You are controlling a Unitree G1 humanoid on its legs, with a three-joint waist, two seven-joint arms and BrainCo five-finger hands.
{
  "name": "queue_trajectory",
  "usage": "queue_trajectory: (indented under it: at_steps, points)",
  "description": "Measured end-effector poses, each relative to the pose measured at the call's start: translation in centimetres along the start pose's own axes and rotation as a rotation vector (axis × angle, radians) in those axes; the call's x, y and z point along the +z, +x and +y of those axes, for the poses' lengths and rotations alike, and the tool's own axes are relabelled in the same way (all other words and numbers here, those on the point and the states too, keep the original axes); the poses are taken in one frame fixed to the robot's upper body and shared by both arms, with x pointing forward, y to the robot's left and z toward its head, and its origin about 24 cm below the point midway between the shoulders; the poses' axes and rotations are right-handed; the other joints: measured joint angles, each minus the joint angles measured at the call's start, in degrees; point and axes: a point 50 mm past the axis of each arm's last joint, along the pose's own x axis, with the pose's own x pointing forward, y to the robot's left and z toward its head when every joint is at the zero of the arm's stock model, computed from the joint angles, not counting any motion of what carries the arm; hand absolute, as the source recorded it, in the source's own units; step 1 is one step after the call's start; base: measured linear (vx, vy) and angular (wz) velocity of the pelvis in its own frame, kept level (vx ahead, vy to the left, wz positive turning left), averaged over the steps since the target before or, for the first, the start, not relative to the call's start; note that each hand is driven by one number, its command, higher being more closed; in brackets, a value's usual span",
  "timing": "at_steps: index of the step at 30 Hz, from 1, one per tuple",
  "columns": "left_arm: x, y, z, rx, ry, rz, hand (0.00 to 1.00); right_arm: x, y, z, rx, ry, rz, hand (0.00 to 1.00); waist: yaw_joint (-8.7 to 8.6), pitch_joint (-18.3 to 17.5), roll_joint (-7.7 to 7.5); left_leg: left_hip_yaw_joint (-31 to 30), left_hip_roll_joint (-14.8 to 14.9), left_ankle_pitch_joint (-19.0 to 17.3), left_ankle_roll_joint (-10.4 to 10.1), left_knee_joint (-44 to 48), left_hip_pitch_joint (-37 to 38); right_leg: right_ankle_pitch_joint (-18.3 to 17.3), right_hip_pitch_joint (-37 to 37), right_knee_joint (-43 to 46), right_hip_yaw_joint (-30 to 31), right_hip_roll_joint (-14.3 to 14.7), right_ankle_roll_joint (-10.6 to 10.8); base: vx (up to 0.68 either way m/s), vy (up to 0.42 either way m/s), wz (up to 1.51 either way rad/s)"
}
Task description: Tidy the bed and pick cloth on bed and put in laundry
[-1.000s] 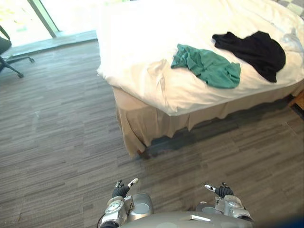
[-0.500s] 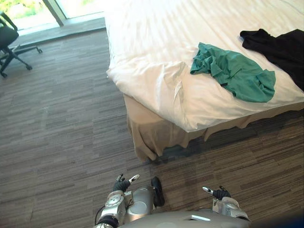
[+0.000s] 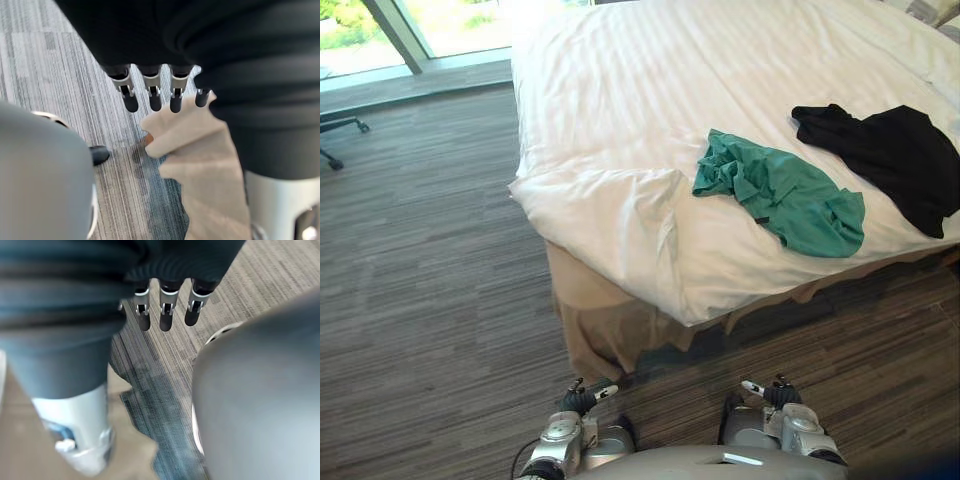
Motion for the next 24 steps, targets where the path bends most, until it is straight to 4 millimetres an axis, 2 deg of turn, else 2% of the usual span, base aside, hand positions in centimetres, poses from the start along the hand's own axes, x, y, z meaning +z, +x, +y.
queue_trajectory:
  at_steps: [1, 2, 3, 7, 8, 13, 15, 17, 19, 20, 22, 23, 24]
  points:
    - [-0.2, -0.1, -0.7, -0.013, -0.023, 0.002, 0.0, -0.1, 0.1, -0.6, -0.013, -0.008, 0.005, 0.0, 0.03, -0.5, 1.86, 0.0, 1.7, 0.0, -0.8, -1.1, 0.8, -0.4, 1.6, -2.0, -1.3, 1.9, -0.6, 0.28, -0.336, 0.23]
    - [-0.3, -0.2, -1.2, -0.018, -0.049, 0.006, 0.0, 0.0, 0.1, -0.8, -0.018, -0.01, 0.003, 0.0, -0.17, -0.9, 2.74, -0.4, 2.9, 0.5, -1.4, -1.6, 1.3, -0.4, 3.0, -3.4, -2.8, 3.1, -0.7, 0.21, -0.251, 0.23]
    - [-0.3, -0.2, -1.3, -0.016, -0.068, 0.004, 0.0, -0.1, 0.1, -0.8, -0.019, -0.01, 0.007, 0.0, -0.12, -0.9, 2.75, -0.5, 3.4, 0.8, -1.4, -1.5, 1.4, -0.4, 4.3, -4.4, -3.6, 3.7, -0.7, 0.14, -0.191, 0.42]
    - [-0.6, -0.2, -0.4, 0.026, -0.195, 0.013, 0.0, -1.2, -0.1, -0.9, -0.022, -0.007, 0.038, 0.0, 0.36, -2.3, 1.76, -3.3, 3.8, 0.8, -1.4, -2.0, 1.3, -0.3, 8.4, -8.4, -7.3, 4.7, -0.9, 0.1, -0.063, 0.52]
    - [-0.8, -0.2, 0.1, 0.058, -0.252, 0.022, 0.0, -1.5, -0.2, -1.0, -0.026, -0.002, 0.052, 0.0, 1.5, -2.5, 1.38, -3.6, 3.5, 0.8, -1.4, -2.7, 1.4, 0.1, 9.1, -9.6, -8.3, 4.6, -0.9, 0.06, 0.0, 0.36]
    - [-2.5, -0.7, 2.2, 0.192, -0.471, 0.065, 0.0, -2.8, -0.5, -0.7, -0.04, 0.056, 0.094, 0.0, 2.43, -3.6, -0.62, -6.7, 1.1, 0.8, -1.4, -3.5, 1.1, 1.5, 12.8, -14.1, -11.8, 3.0, 0.4, 0.06, 0.046, 0.39]
    - [-3.2, -1.0, 3.2, 0.277, -0.646, 0.074, 0.0, -3.2, -0.6, -0.7, -0.046, 0.083, 0.108, 0.0, 2.73, -3.7, -0.79, -8.2, 0.0, 0.8, -1.3, -3.5, 1.0, 1.6, 14.3, -14.8, -13.6, 2.2, 0.5, 0.05, 0.053, 0.44]
    - [-3.2, -1.1, 3.9, 0.328, -0.748, 0.056, 0.0, -3.4, -0.6, -0.6, -0.049, 0.111, 0.115, 0.0, 2.96, -3.7, -0.81, -8.7, -0.2, 0.9, -1.2, -3.5, 1.0, 1.6, 14.8, -15.0, -14.4, 2.0, 0.5, 0.02, 0.019, 0.28]
    - [-2.6, -1.3, 5.3, 0.4, -0.908, -0.009, 0.0, -3.6, -0.7, -0.7, -0.058, 0.133, 0.122, 0.0, 3.16, -3.7, -0.8, -9.7, -0.3, 1.0, -1.1, -3.5, 0.8, 1.6, 15.3, -15.1, -15.2, 1.9, 0.5, 0.0, 0.006, 0.22]
    - [-2.5, -1.4, 5.4, 0.407, -0.926, -0.019, 0.0, -3.6, -0.7, -0.7, -0.059, 0.135, 0.123, 0.0, 3.18, -3.7, -0.82, -9.8, -0.3, 1.0, -1.1, -3.5, 0.7, 1.6, 15.3, -15.1, -15.2, 2.0, 0.5, -0.01, 0.001, 0.1]
    - [-0.8, -1.9, 7.7, 0.485, -1.12, -0.158, 0.0, -3.7, -0.7, -0.7, -0.067, 0.128, 0.119, 0.0, 3.97, -3.8, -1.05, -10.4, -0.4, 1.0, -1.0, -3.0, 0.3, 1.6, 15.4, -15.0, -16.0, 1.9, 0.5, -0.03, -0.002, 0.12]
    - [-0.3, -2.1, 8.4, 0.504, -1.162, -0.197, 0.0, -3.7, -0.8, -0.7, -0.068, 0.125, 0.118, 0.0, 4.42, -3.8, -1.1, -10.6, -0.4, 0.9, -0.8, -2.6, 0.1, 1.6, 15.5, -14.9, -16.2, 1.8, 0.5, -0.04, 0.003, 0.17]
    - [1.7, -2.4, 9.6, 0.516, -1.242, -0.305, 0.0, -3.8, -0.8, -0.8, -0.067, 0.115, 0.116, 0.0, 4.93, -3.9, -1.36, -11.3, -0.4, 0.3, -0.3, -1.1, -0.8, 1.5, 15.4, -14.3, -16.5, 1.7, 0.4, -0.05, 0.011, 0.2]
